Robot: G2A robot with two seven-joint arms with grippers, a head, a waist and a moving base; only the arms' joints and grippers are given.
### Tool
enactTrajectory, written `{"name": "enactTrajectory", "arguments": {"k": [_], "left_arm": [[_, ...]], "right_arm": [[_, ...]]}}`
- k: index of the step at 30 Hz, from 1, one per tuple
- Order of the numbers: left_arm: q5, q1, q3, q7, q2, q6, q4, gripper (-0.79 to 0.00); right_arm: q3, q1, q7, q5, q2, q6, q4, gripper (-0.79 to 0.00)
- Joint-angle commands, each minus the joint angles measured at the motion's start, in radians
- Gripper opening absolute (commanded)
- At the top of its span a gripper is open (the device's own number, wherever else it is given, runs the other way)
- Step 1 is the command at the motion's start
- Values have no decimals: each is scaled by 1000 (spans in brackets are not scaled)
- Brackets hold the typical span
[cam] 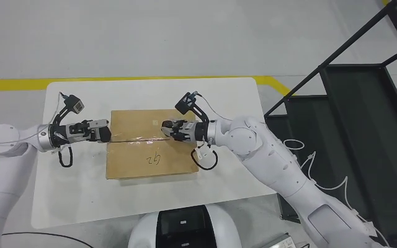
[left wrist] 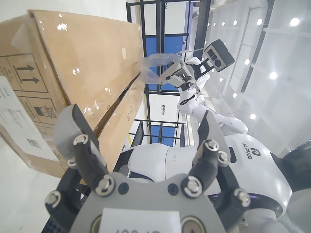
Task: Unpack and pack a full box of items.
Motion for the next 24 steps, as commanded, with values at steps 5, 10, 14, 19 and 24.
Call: {"name": "enactTrajectory", "arguments": {"k": [5,10,14,19,24], "left_arm": [[24,14,-7,-8,3,-1,-21,0],[28,17,-6,-7,1,4,-33,0],[26,14,-5,-10,-1,7,-30,0],[20,11,-9,-10,-3,9,-22,0],[18,9,-13,-11,-5,12,-17,0]], "right_arm": [[5,-1,-5,7,-1,-10,-4,-785],[-23,10,-6,8,-10,-12,12,-785],[-74,41,-5,15,-28,-12,54,-785],[-137,88,-11,23,-55,-7,127,-785],[-177,134,-36,29,-80,-7,203,-785]]}}
